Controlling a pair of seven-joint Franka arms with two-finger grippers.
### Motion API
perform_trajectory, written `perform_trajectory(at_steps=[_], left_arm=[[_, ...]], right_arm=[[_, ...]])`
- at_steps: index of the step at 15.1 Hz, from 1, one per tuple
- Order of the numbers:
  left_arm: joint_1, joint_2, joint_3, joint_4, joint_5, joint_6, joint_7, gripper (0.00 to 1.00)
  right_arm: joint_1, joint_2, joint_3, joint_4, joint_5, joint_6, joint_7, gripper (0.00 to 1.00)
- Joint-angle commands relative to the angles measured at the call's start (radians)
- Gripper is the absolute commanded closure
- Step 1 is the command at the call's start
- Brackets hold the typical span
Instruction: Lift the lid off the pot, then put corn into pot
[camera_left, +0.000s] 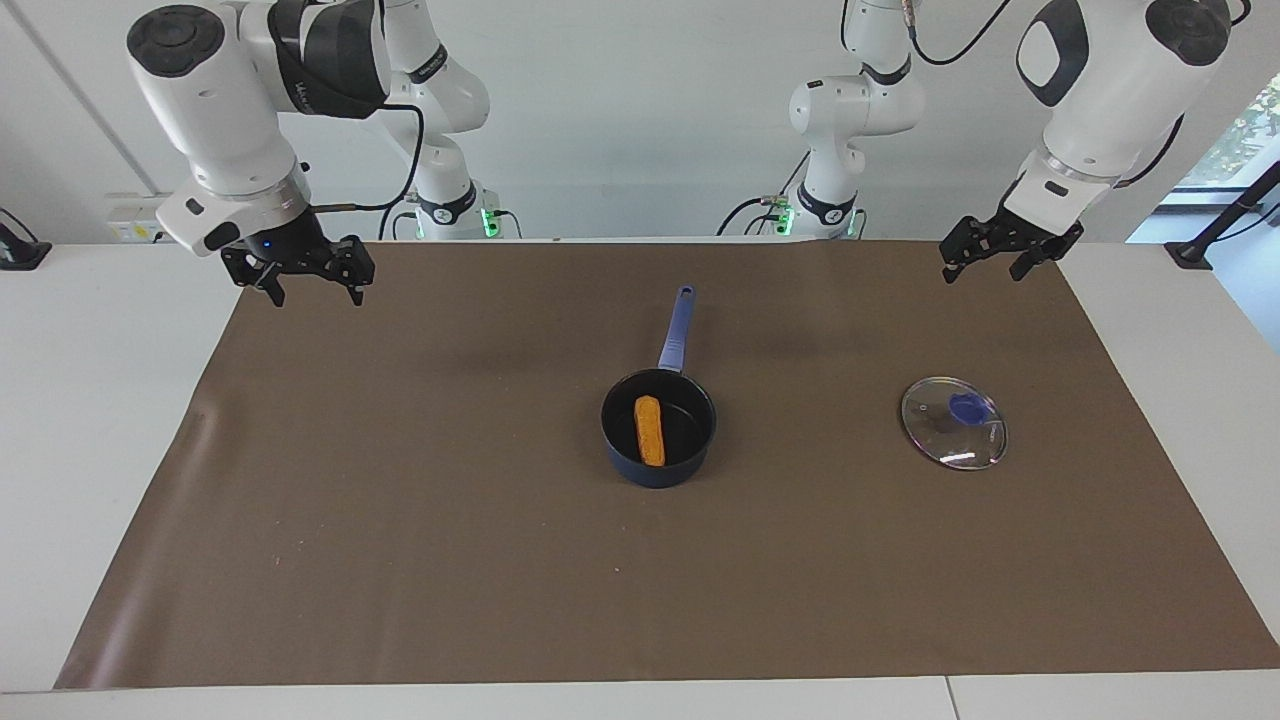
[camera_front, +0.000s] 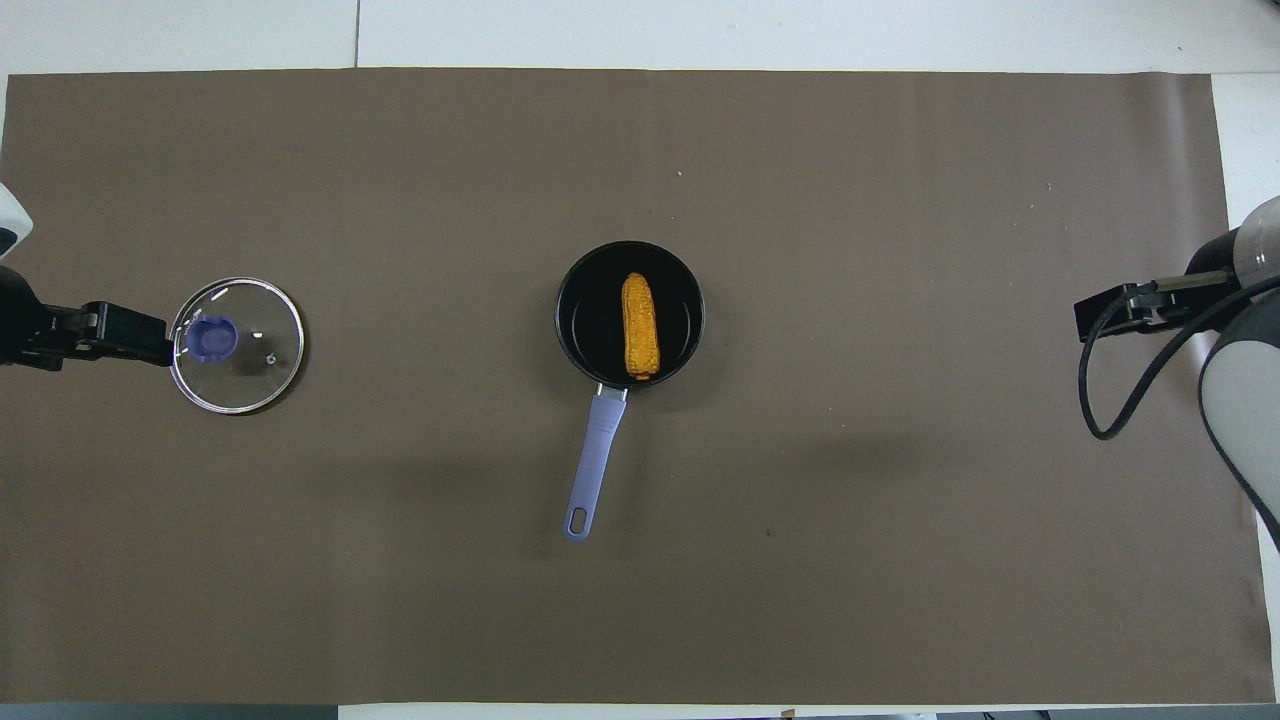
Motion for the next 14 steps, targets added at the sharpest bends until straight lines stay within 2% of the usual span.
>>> perform_trajectory(at_steps=[1, 3, 14], left_arm=[[-0.016, 0.041, 0.004, 0.077, 0.014, -0.066, -0.015, 0.0], [-0.016, 0.026, 0.004, 0.049, 0.012, -0.067, -0.017, 0.0], [-0.028, 0.037, -0.001, 0.057, 0.015, -0.064, -0.027, 0.0]], right_arm=[[-0.019, 0.016, 0.009, -0.017, -0.004, 0.03, -0.026, 0.0], [-0.017, 0.023, 0.006, -0.009, -0.004, 0.018, -0.026, 0.0], [-0.054, 0.016, 0.008, -0.002, 0.031, 0.011, -0.026, 0.0]])
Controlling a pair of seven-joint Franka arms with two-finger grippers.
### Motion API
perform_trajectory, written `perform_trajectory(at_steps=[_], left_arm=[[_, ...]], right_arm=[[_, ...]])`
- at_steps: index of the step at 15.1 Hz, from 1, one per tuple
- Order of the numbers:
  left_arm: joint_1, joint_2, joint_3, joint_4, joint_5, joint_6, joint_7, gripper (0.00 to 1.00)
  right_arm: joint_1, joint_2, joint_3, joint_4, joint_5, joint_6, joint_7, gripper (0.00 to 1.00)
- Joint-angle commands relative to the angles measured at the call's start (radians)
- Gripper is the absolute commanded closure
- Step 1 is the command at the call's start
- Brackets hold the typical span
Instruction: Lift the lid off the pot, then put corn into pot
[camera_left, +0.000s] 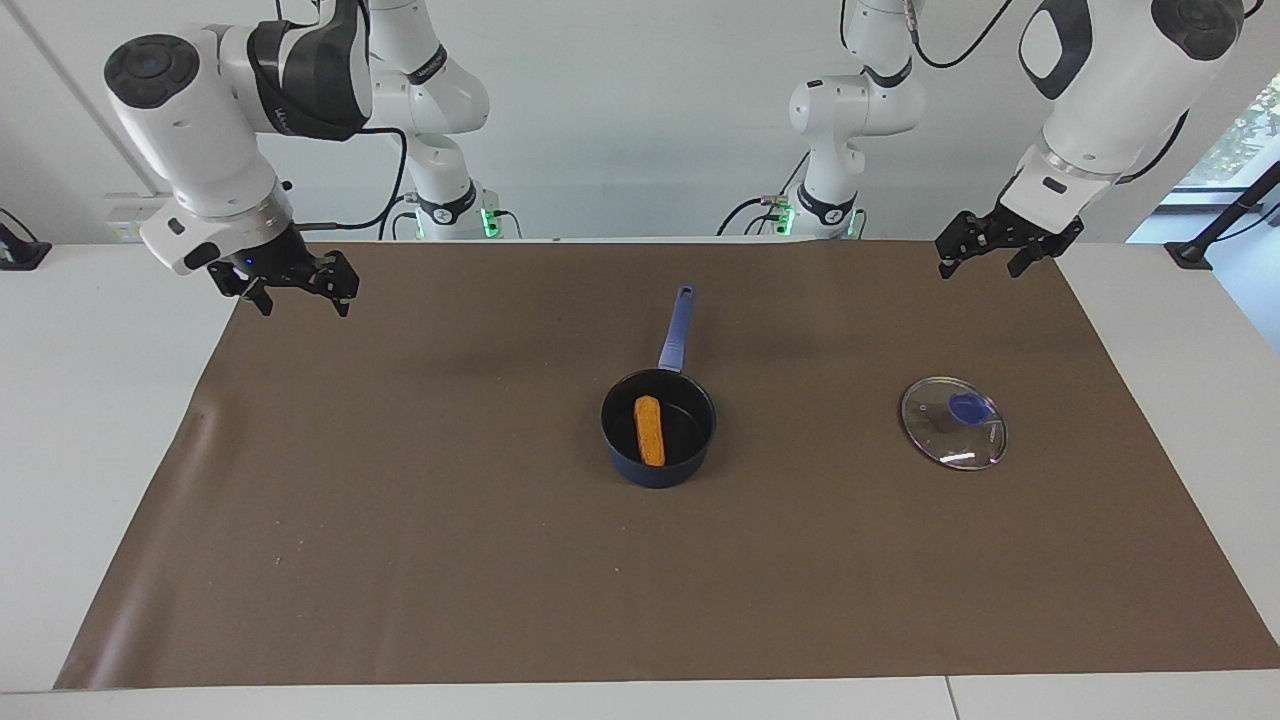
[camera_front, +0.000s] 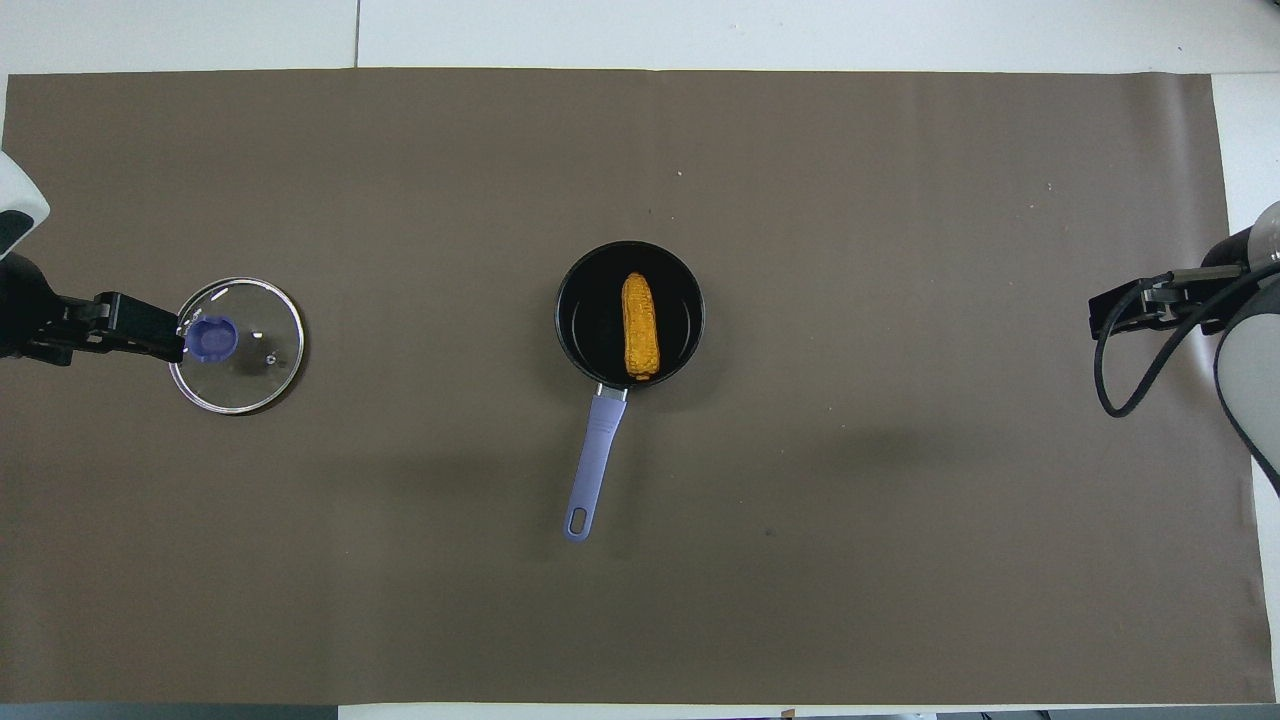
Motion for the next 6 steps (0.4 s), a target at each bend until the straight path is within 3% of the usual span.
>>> perform_trajectory(at_steps=[1, 6], left_arm=[[-0.01, 0.003, 0.007, 0.016, 0.013, -0.02, -0.014, 0.0], [-0.013, 0.001, 0.006, 0.012, 0.01, -0.009, -0.02, 0.0]], right_arm=[[-0.013, -0.012, 0.009, -0.002, 0.019, -0.011, -0.026, 0.0], [-0.012, -0.004, 0.012, 0.03, 0.03, -0.014, -0.018, 0.0]])
